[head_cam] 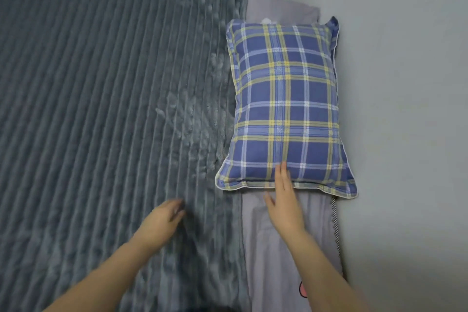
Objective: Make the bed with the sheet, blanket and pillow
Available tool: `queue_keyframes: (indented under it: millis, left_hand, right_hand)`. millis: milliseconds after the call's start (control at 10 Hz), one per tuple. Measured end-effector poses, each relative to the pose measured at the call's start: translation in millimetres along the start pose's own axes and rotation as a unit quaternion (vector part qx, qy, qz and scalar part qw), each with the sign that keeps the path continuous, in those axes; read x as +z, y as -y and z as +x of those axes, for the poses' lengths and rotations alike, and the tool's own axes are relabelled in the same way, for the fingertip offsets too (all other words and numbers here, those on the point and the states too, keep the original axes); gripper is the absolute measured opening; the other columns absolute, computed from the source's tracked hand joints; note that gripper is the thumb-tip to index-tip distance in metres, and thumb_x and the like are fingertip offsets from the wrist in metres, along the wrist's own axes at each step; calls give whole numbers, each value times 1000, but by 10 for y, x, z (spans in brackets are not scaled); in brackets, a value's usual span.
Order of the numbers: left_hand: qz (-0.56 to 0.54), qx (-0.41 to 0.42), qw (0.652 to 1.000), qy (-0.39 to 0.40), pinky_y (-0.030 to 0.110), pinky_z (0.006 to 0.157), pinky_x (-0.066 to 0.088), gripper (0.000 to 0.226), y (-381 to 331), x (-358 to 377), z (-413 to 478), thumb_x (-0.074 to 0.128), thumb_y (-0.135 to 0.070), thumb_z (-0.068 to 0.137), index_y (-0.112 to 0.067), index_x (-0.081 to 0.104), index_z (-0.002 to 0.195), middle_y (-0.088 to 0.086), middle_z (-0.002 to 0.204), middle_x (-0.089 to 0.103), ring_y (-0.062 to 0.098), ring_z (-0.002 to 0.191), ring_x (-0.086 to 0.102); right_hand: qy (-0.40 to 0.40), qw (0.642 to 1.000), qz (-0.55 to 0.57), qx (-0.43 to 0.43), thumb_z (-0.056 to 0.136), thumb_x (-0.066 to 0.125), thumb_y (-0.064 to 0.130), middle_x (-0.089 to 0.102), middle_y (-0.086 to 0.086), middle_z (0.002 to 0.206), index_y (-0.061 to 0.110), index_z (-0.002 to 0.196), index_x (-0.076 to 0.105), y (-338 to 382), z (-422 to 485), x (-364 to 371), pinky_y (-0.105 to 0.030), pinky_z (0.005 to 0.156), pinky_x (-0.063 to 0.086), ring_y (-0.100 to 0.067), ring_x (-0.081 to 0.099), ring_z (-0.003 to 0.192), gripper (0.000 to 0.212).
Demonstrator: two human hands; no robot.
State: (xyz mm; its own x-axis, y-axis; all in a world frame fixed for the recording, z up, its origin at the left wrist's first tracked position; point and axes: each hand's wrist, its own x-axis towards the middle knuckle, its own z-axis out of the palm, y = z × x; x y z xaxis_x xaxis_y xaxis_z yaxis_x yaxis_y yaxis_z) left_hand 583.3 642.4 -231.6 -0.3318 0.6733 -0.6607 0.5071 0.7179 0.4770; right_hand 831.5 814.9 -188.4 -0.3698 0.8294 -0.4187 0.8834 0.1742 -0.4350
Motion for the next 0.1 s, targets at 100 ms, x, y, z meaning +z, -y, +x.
queue_keyframes:
  millis: [100]
  left_hand:
    - [7, -89, 996, -30, 24, 80, 41, 32, 792, -258, -821, 57, -22, 94, -10, 63, 122, 10, 122, 66, 22, 109, 63]
  right_hand:
    - [-14, 984, 160, 78, 98, 51, 24, 59, 0, 134, 30, 146, 39, 122, -558, -250, -14, 88, 46, -8, 62, 108, 50]
